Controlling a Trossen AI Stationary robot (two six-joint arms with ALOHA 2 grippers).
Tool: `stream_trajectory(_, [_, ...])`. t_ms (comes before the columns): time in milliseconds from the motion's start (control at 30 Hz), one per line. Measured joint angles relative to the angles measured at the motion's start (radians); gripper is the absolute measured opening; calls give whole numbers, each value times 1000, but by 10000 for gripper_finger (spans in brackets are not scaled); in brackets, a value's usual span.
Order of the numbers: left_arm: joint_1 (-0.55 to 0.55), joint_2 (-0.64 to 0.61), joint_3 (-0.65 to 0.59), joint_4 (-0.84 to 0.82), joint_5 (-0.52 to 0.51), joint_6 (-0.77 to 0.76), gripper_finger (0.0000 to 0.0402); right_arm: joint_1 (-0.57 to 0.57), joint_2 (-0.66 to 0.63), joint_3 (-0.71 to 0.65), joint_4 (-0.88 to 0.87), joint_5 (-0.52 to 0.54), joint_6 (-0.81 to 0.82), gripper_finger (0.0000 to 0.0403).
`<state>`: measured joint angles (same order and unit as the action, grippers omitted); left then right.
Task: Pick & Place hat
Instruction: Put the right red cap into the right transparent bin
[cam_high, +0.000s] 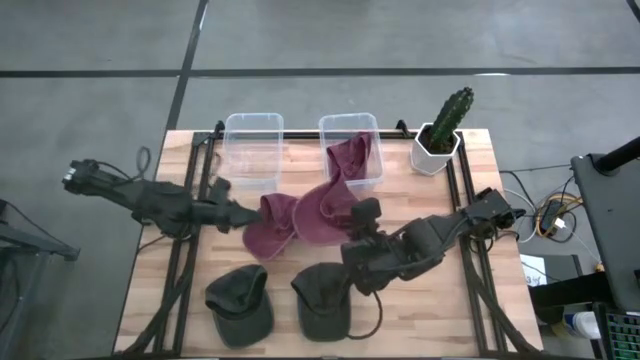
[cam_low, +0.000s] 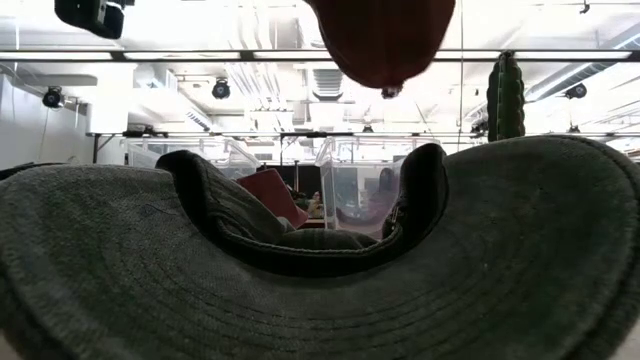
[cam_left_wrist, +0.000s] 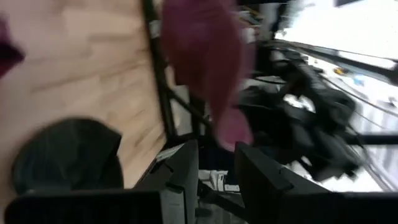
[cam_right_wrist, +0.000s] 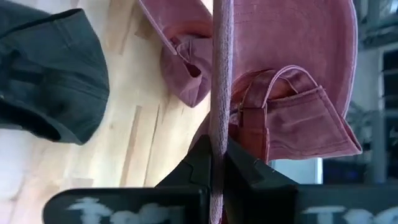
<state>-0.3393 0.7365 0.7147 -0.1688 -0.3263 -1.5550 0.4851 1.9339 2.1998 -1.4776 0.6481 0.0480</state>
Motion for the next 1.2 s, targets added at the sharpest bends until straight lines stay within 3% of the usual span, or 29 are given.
stream_trajectory(233, [0, 82, 2, 77, 9, -112, 98, 1, 0, -8, 17, 7, -141, 12])
stream_trajectory(467, [0, 103, -1, 139, -28, -111, 98, 2, 0, -10, 18, 6, -219, 12])
stream_trajectory(867, [0, 120, -1, 214, -92, 122, 98, -1, 0, -10, 30, -47, -266, 12])
stream_trajectory(1200, [0, 170, -1, 245, -66, 141, 98, -24, 0, -14, 56, -101, -310, 12])
